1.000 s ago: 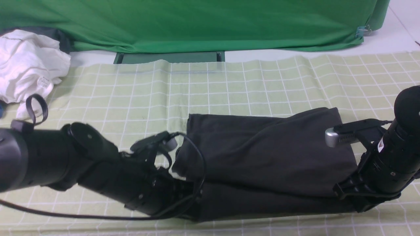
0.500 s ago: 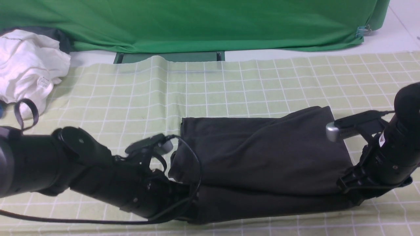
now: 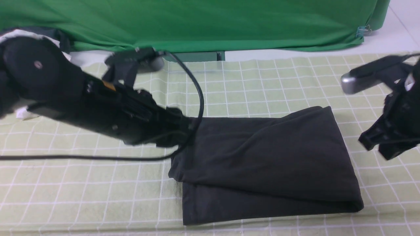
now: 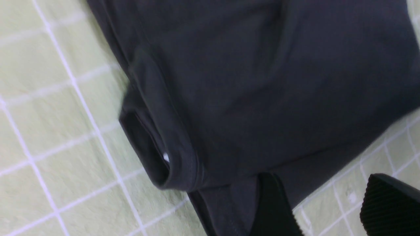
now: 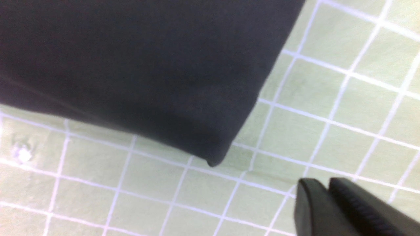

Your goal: Fold a long-sleeved shirt over a green coffee tablecloth.

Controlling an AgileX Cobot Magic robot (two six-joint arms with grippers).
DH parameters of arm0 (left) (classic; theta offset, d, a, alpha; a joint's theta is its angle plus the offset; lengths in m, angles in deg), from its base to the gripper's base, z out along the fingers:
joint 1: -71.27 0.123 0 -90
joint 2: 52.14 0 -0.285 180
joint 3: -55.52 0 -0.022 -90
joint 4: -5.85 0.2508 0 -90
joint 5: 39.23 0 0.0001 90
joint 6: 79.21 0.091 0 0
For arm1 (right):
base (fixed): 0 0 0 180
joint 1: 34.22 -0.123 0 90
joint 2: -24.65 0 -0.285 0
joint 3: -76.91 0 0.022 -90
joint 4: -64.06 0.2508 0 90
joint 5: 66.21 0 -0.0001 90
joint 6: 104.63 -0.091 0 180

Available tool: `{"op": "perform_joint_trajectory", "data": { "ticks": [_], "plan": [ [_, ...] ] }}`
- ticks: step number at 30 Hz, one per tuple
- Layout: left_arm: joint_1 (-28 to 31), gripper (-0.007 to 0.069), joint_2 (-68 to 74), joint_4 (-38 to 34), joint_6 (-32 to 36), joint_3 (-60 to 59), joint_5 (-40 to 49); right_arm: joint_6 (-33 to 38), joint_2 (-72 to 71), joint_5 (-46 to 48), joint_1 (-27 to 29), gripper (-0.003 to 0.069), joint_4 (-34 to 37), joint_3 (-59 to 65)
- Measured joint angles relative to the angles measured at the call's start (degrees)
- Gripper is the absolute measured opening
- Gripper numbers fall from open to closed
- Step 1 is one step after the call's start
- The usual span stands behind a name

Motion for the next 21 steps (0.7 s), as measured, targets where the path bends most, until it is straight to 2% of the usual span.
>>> {"op": "perform_joint_trajectory", "data": {
  "ticks": [3, 12, 17, 21],
  "plan": [
    [0.0, 0.0383, -0.8, 0.8, -1.0, 1.5, 0.3, -0.2, -8.8, 0.3, 0.0, 0.0000, -0.1, -0.1],
    [0.0, 0.0384, -1.0, 1.3, -1.2, 1.7, -0.9, -0.6, -36.0, -2.1, 0.0, 0.0003, -1.1, 0.7],
    [0.0, 0.0384, -1.0, 1.4, -1.2, 1.7, -3.8, -0.2, -54.6, -13.6, 0.0, 0.0008, -1.5, 9.0],
    [0.0, 0.0384, -1.0, 1.4, -1.2, 1.7, -4.4, -0.2, -66.0, -26.4, 0.1, 0.0008, -1.5, 21.3]
  ]
}}
